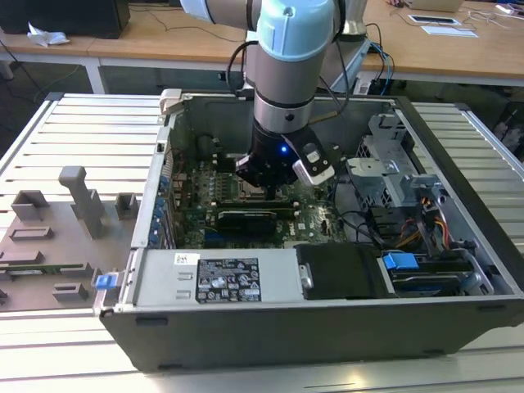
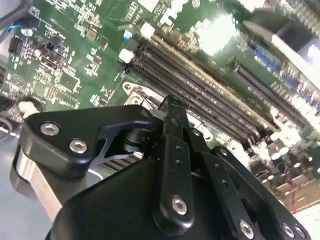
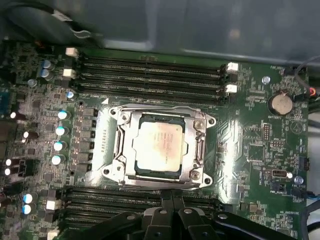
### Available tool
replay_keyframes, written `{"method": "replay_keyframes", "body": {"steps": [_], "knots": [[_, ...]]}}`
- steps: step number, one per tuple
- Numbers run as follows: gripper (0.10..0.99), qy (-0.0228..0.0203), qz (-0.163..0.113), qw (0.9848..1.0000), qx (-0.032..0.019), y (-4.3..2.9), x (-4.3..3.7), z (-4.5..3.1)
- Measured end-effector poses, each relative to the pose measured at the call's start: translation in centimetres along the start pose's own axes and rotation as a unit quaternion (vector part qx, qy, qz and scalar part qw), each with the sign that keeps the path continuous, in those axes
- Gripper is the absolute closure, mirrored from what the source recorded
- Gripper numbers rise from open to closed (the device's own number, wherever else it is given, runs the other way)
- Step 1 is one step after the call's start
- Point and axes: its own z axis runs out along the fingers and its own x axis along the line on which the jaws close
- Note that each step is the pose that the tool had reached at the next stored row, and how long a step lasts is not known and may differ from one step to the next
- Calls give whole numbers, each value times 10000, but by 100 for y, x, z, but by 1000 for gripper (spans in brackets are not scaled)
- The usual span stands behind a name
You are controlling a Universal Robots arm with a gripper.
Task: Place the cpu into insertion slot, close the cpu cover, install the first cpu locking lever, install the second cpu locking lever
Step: 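Install the second cpu locking lever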
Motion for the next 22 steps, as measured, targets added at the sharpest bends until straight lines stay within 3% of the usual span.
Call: {"method": "replay_keyframes", "body": {"steps": [1,2,6,9,13,16,17,19,22], "knots": [[980,-5,1,10000,-70,-15,5,-4],[980,-8,1,10000,-91,-47,8,-8],[980,-7,1,10000,-94,-194,23,-31],[980,-11,1,9999,-133,-198,-20,-39],[980,-12,2,9999,-145,-159,-39,-55],[980,-12,1,9999,-147,-58,-49,-42],[980,-14,2,9998,-174,-21,-51,-35],[980,-18,2,9998,-218,-13,-44,-30],[980,-25,2,9996,-297,-2,59,-20]]}}
